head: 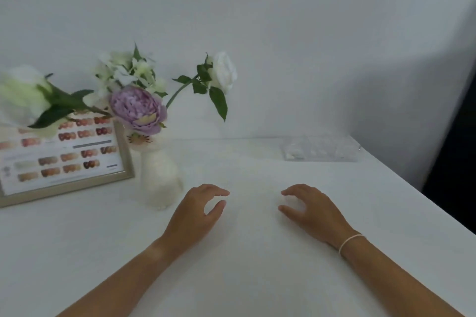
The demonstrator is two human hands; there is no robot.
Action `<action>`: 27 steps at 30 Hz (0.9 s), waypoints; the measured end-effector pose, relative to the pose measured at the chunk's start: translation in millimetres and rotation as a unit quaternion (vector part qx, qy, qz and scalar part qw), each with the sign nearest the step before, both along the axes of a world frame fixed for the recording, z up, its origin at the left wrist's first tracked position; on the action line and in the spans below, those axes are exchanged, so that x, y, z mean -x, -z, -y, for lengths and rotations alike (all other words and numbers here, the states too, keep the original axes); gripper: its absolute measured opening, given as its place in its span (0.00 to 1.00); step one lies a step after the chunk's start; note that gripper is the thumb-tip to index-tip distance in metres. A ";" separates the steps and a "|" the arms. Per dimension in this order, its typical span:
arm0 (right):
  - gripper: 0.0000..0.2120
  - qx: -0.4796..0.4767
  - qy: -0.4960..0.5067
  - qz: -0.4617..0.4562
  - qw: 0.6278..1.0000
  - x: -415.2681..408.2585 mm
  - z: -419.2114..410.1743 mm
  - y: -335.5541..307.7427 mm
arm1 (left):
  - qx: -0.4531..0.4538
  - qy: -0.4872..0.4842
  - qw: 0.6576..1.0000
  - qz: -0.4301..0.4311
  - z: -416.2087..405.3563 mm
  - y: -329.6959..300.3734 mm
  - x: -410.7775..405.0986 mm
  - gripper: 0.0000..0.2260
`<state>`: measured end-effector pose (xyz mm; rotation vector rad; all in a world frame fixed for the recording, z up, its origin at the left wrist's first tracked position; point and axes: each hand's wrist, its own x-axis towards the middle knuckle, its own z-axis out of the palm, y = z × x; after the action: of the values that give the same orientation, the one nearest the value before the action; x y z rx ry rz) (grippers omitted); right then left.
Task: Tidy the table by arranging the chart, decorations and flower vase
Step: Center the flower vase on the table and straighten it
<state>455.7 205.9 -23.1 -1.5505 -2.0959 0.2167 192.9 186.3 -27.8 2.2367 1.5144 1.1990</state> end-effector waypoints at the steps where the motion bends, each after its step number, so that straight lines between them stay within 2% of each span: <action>1: 0.16 -0.004 -0.012 -0.011 1.000 14.3 3.5 -0.3 | -0.004 -0.010 1.000 0.011 4.9 -0.9 11.7 0.08; 9: 0.17 -0.008 -0.084 -0.148 0.985 117.8 10.7 -5.7 | -0.058 -0.097 0.987 0.118 28.1 -2.8 95.5 0.08; 15: 0.22 0.014 -0.101 -0.245 0.964 179.4 -3.5 -8.6 | -0.038 -0.146 0.966 0.208 20.5 -2.0 131.9 0.11; 22: 0.33 0.082 -0.114 -0.325 0.935 216.2 -22.6 -3.9 | 0.065 -0.081 0.960 0.261 1.2 -2.3 139.2 0.21; 27: 0.33 0.115 -0.125 -0.355 0.919 222.9 -31.8 -2.1 | 0.114 -0.020 0.960 0.254 -11.3 -5.4 141.2 0.28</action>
<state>232.8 237.7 -21.0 -1.0709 -1.6943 0.9909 51.8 197.6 -22.4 1.5944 1.4027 1.3903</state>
